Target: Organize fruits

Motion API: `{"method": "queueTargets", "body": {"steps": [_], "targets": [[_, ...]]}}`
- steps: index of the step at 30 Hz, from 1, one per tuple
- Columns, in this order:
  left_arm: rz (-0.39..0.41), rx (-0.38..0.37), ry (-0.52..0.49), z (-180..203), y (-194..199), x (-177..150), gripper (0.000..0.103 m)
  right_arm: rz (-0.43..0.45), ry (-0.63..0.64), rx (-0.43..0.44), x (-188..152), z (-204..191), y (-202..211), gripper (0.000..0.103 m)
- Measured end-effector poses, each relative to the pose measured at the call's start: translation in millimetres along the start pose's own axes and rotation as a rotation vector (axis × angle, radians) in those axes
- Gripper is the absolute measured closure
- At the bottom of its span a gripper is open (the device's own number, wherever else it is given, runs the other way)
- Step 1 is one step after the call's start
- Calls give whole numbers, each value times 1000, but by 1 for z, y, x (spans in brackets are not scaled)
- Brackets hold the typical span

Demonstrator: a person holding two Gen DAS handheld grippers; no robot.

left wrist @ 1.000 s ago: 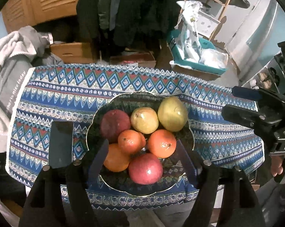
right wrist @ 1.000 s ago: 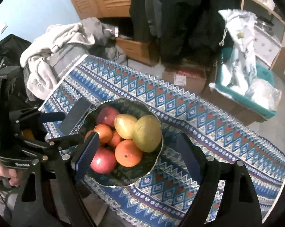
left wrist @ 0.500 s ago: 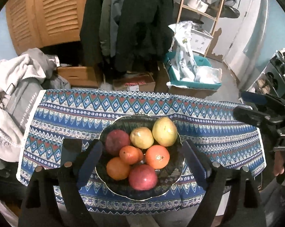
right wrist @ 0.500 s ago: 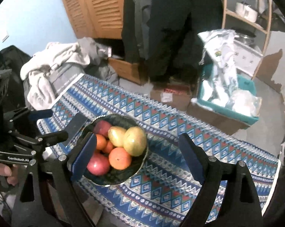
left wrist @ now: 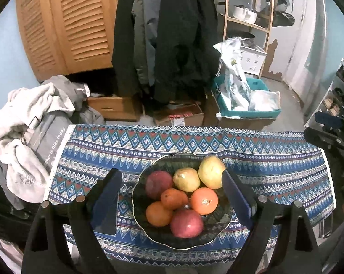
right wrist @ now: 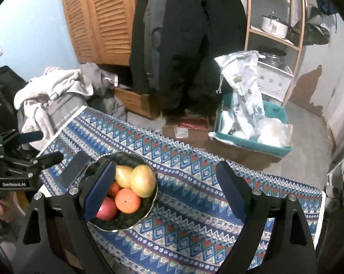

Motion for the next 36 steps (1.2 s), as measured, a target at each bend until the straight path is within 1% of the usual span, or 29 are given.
{"method": "queueTargets", "body": {"steps": [7,11,15,36], "targets": [[26,25,-18,3,7,5,12,1,6,7,-2,0,3,15],[23,48,-26,2,7,4,11,5,13,10,-3,0,5,15],[26,54,-26,3,8,4,11,-2,19,15,-4,-2,4,15],[29,51,-36,8,12,5,11,8,18,14,-6,-3,8,15]]}}
Point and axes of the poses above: each gripper's, at about its wrist camera, not at the fingertips, and y roughly against the way its jaws point, z to its right, x to its top, the point moved 5 cm from there along -y, roughly the way its jaws point, and after that the axes turned 10 degrees about -y, right-handed, at the moved point
